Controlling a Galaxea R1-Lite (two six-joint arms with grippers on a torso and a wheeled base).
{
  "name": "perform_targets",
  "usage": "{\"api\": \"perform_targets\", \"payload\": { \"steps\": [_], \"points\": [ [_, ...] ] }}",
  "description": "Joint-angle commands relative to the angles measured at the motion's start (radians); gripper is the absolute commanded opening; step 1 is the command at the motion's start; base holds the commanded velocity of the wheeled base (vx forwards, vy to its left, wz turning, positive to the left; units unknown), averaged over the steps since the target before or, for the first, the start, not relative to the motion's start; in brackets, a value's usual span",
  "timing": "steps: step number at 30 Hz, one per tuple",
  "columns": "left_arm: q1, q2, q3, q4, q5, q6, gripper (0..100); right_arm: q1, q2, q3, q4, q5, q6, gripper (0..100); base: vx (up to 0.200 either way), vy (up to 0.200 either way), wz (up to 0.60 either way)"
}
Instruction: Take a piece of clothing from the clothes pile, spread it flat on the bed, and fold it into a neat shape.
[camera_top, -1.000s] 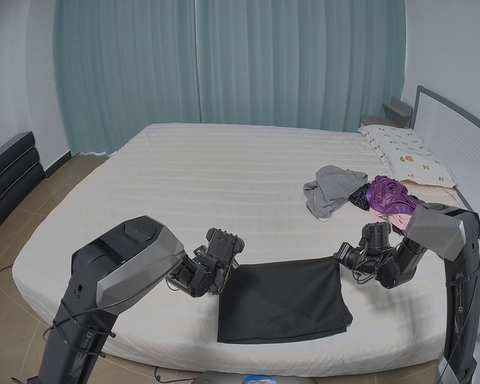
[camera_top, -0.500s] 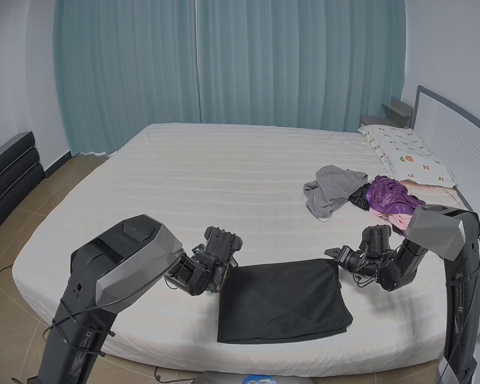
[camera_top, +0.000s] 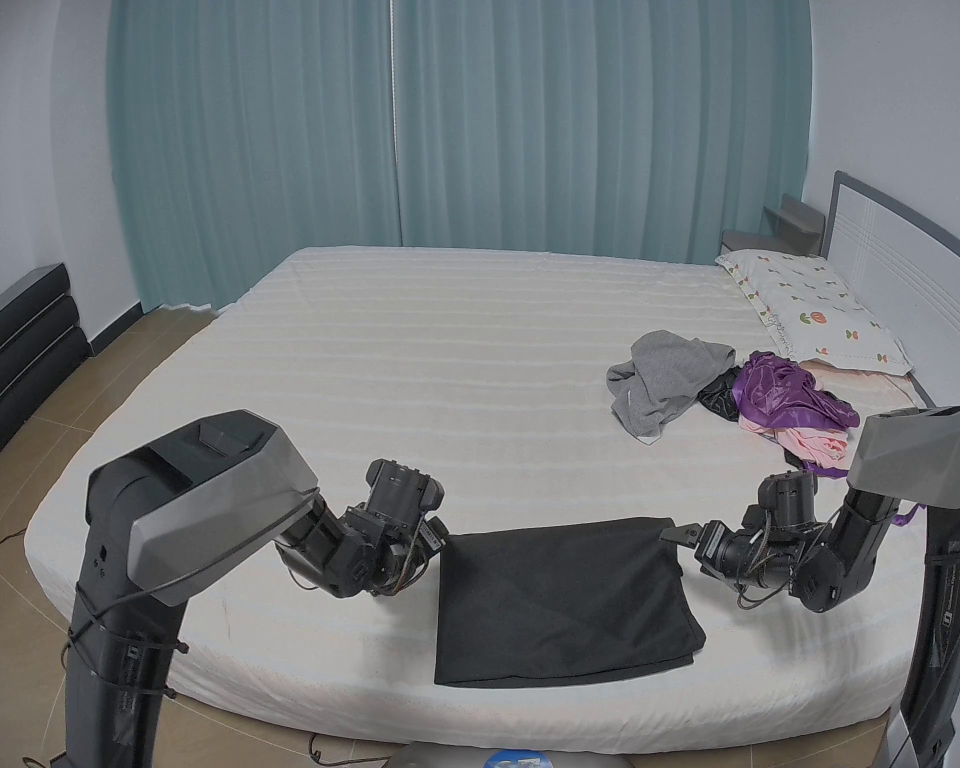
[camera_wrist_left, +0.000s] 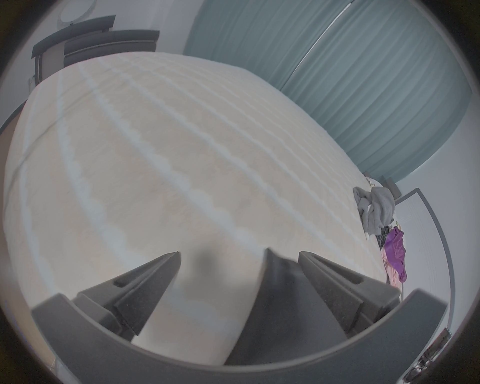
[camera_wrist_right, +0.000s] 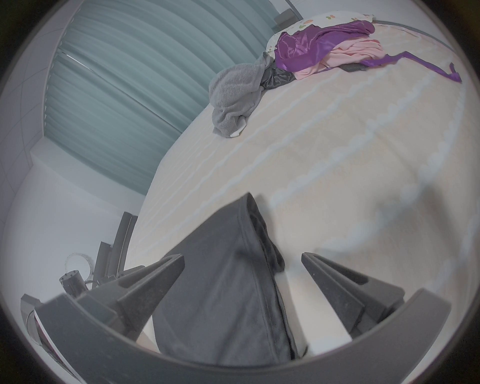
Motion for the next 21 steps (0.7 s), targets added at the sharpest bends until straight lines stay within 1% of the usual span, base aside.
{"api": "perform_targets", "payload": {
  "steps": [1, 2, 3, 4, 7, 11, 16, 21],
  "points": [
    [0.009, -0.16, 0.233, -0.066, -0.053, -0.057, 100, 0.005, -0.068, 0.164, -0.054, 0.042, -0.012, 100, 0.0, 0.0, 0.0],
    [0.009, -0.162, 0.239, -0.071, -0.053, -0.059, 100, 0.005, -0.068, 0.166, -0.057, 0.042, -0.012, 100, 0.0, 0.0, 0.0],
    [0.009, -0.175, 0.294, -0.117, -0.055, -0.086, 100, 0.005, -0.063, 0.191, -0.084, 0.042, -0.011, 100, 0.0, 0.0, 0.0],
    [0.009, -0.18, 0.318, -0.141, -0.055, -0.099, 100, 0.006, -0.06, 0.198, -0.095, 0.042, -0.011, 100, 0.0, 0.0, 0.0],
    [0.011, -0.188, 0.377, -0.204, -0.056, -0.106, 100, 0.028, -0.054, 0.215, -0.098, 0.042, -0.012, 100, 0.0, 0.0, 0.0],
    [0.029, -0.191, 0.397, -0.215, -0.059, -0.105, 100, 0.04, -0.034, 0.23, -0.103, 0.035, -0.017, 100, 0.0, 0.0, 0.0],
    [0.04, -0.191, 0.397, -0.207, -0.094, -0.103, 100, 0.04, -0.037, 0.235, -0.101, 0.035, -0.026, 100, 0.0, 0.0, 0.0],
    [0.04, -0.189, 0.397, -0.206, -0.094, -0.102, 100, 0.037, -0.04, 0.255, -0.101, 0.034, -0.071, 100, 0.0, 0.0, 0.0]
  ]
}}
